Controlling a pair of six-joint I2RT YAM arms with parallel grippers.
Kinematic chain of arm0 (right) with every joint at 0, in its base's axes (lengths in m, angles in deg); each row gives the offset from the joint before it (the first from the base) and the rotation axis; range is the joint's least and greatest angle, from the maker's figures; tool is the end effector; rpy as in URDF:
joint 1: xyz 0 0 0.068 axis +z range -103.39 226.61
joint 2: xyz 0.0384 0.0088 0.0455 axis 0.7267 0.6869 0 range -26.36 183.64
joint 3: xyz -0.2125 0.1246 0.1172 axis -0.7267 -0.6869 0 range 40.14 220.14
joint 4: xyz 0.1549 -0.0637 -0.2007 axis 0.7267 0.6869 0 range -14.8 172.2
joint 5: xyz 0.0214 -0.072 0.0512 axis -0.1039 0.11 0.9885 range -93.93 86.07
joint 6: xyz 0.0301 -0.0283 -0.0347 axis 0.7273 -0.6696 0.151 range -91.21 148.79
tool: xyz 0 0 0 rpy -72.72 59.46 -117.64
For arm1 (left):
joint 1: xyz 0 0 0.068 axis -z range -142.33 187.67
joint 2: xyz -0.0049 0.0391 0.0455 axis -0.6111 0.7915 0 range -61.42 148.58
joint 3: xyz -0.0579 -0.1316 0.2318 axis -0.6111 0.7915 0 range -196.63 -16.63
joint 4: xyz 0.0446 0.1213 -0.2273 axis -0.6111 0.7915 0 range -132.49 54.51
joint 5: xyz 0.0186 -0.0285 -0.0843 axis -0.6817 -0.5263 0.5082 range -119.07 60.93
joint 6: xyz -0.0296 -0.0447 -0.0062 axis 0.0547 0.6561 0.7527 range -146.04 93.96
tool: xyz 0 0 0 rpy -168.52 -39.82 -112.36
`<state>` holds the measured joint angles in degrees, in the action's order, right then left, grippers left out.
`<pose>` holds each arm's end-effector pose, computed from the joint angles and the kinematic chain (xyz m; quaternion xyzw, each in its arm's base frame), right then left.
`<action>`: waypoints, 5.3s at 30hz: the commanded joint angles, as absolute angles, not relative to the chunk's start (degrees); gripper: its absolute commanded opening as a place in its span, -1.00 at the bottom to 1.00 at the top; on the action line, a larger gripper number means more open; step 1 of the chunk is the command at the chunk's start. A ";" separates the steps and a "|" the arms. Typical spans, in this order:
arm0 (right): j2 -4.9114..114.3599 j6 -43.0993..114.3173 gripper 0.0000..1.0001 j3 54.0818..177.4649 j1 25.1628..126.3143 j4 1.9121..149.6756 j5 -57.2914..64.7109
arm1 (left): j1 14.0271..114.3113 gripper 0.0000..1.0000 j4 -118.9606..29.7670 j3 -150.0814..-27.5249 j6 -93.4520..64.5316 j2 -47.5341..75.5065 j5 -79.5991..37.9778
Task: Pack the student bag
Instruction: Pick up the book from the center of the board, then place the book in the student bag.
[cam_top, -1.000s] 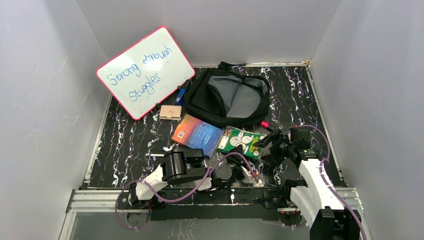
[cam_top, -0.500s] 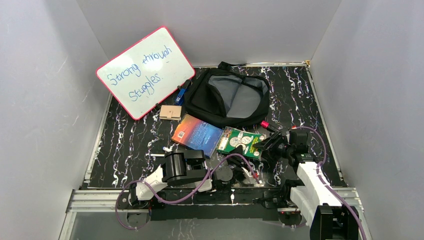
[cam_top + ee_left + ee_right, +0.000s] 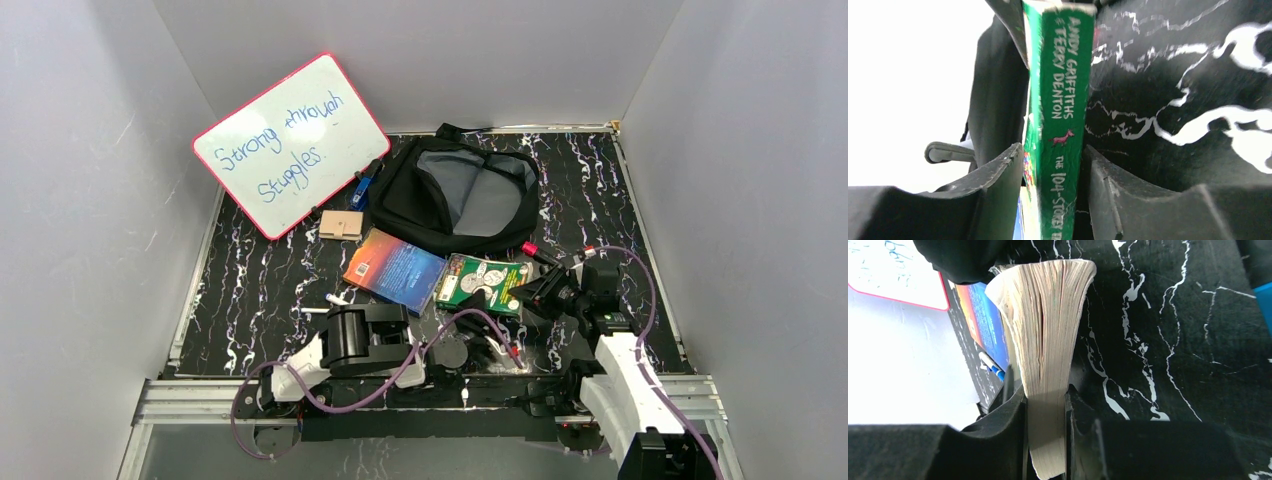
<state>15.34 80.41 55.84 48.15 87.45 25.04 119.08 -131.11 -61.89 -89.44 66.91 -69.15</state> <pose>0.1514 0.0213 0.1705 0.2698 0.8355 0.3903 0.2772 0.0785 -0.3660 0.0943 0.5252 0.4327 0.1186 0.7231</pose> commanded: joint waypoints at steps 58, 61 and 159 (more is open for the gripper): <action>16.90 65.96 -1.00 97.70 47.75 92.16 1.06 | 73.62 0.48 -52.79 -98.67 11.60 48.45 -27.06; 16.67 66.27 -1.00 97.33 47.75 92.06 1.33 | 73.54 0.47 -53.55 -99.47 11.61 50.00 -27.57; 92.90 97.25 -1.00 119.45 61.56 41.72 21.21 | 68.96 -1.00 -69.23 -98.83 7.45 37.47 -25.73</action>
<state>92.27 96.26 114.68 59.91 49.02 20.23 69.66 -64.75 -98.37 8.02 43.57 -24.14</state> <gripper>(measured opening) 0.308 0.031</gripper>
